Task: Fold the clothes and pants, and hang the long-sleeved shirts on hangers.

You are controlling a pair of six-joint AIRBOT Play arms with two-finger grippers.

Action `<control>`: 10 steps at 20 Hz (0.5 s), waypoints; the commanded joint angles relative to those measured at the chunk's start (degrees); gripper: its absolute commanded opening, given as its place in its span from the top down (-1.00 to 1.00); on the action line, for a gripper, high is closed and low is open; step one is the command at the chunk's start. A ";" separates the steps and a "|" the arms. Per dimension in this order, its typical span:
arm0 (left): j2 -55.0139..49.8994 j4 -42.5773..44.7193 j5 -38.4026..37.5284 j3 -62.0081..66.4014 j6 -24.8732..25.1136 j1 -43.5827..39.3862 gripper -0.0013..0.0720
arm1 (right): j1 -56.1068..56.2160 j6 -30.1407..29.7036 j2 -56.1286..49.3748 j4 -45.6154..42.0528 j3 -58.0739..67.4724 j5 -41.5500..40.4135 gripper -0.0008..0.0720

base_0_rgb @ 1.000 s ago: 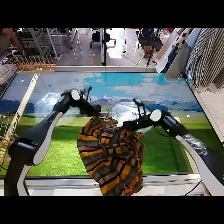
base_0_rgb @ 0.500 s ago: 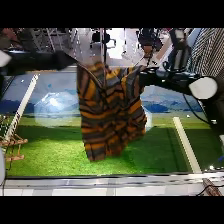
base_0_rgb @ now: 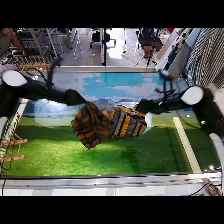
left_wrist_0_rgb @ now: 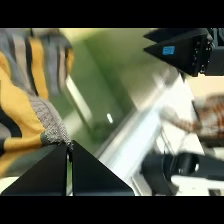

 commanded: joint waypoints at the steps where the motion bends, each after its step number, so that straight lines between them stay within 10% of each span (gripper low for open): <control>1: -1.20 0.39 -1.03 -3.56 0.57 -0.55 0.93 | 6.58 2.16 -0.63 9.38 -10.23 -7.43 -0.46; 10: -1.16 0.35 -1.09 -3.56 0.55 -0.44 0.93 | 22.27 20.33 -8.17 19.26 -25.68 -48.33 -0.43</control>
